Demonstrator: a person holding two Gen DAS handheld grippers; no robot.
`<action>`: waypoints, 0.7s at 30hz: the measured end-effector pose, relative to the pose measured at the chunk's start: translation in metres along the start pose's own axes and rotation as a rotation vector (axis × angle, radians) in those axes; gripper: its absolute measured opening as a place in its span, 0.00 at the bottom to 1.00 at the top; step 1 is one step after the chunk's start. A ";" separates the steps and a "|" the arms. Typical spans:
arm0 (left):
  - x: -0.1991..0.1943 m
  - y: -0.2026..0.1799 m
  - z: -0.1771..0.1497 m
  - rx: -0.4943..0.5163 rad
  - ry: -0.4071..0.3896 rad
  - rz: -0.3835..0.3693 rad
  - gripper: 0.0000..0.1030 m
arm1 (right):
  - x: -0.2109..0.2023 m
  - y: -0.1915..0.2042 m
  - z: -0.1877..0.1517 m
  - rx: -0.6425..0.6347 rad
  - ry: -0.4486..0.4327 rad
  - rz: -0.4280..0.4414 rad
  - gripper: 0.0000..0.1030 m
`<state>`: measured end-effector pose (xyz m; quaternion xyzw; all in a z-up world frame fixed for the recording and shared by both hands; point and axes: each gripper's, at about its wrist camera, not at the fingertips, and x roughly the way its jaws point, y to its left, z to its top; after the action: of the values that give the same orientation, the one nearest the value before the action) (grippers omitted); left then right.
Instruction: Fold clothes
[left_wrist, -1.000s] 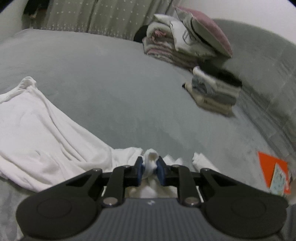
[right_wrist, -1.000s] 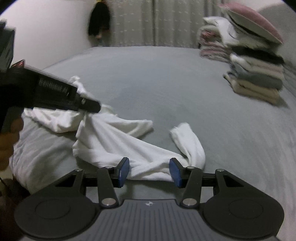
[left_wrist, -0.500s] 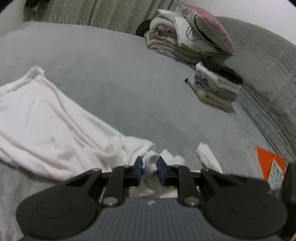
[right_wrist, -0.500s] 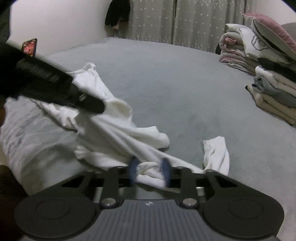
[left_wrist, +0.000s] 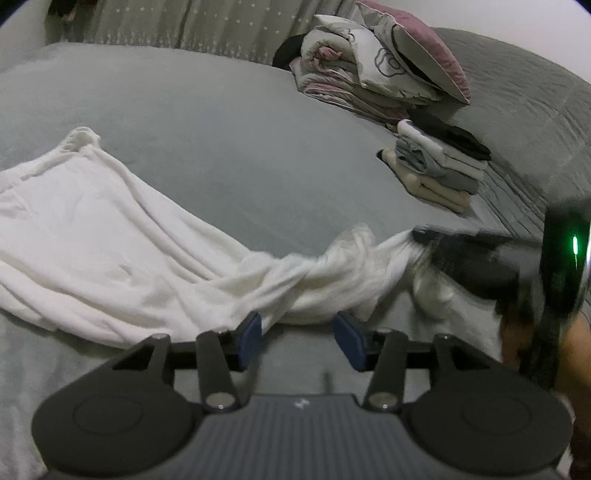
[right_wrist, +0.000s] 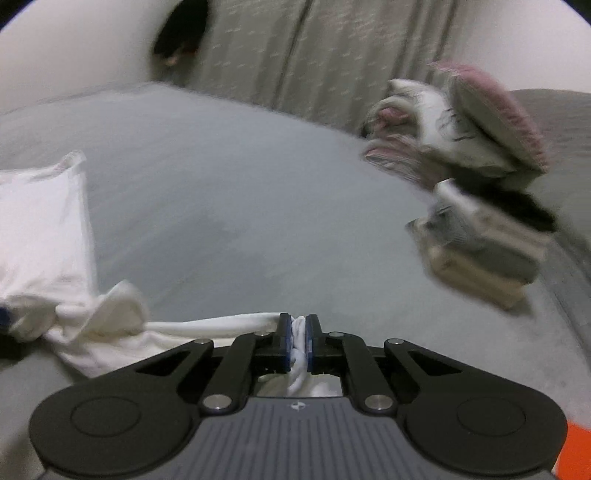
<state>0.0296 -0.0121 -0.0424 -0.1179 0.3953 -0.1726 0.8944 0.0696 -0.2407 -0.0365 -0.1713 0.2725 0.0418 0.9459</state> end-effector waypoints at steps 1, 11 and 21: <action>-0.001 0.003 0.001 -0.008 -0.002 0.005 0.46 | 0.002 -0.003 0.008 0.005 -0.013 -0.012 0.07; -0.003 0.036 0.013 -0.068 -0.030 0.076 0.48 | 0.017 -0.034 0.084 0.052 -0.138 -0.137 0.07; -0.002 0.058 0.029 -0.092 -0.078 0.157 0.53 | 0.010 -0.033 0.113 0.104 -0.148 -0.073 0.07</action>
<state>0.0630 0.0439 -0.0420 -0.1340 0.3759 -0.0787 0.9135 0.1405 -0.2329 0.0574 -0.1284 0.1975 0.0056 0.9719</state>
